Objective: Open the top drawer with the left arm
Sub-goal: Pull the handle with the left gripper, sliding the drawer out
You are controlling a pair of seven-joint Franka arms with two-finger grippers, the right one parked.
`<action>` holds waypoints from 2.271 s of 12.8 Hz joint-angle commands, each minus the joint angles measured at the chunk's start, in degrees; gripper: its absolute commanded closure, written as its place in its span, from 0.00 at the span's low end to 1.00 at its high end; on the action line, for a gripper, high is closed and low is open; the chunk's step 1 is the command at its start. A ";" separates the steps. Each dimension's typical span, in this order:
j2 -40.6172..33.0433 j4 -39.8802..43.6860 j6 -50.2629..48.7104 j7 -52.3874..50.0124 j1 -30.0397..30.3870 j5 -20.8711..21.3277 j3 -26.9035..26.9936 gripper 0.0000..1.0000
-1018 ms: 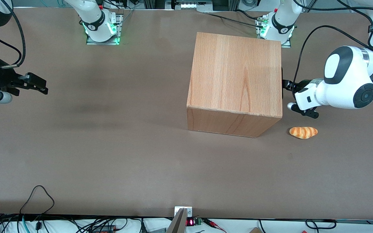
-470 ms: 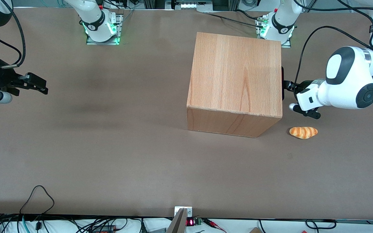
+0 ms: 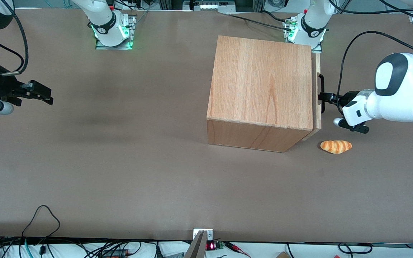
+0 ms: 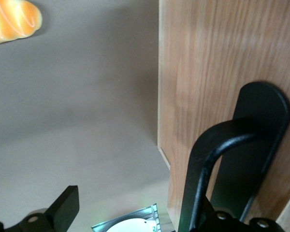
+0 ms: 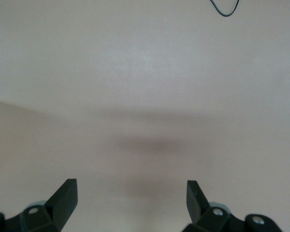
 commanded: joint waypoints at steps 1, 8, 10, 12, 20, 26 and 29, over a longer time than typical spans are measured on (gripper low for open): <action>4.13 3.68 1.92 0.14 3.11 2.60 -0.21 0.00; 5.89 6.24 1.92 -0.12 8.39 6.46 -0.21 0.00; 6.67 7.37 1.83 -0.12 9.97 6.46 -0.21 0.00; 7.12 8.17 1.66 0.40 13.04 6.55 -0.21 0.00; 10.20 12.13 1.39 2.33 20.88 6.90 -0.21 0.00; 11.24 14.23 1.39 4.79 25.62 6.82 -0.21 0.00; 11.08 14.85 1.22 5.33 25.54 6.81 -0.30 0.00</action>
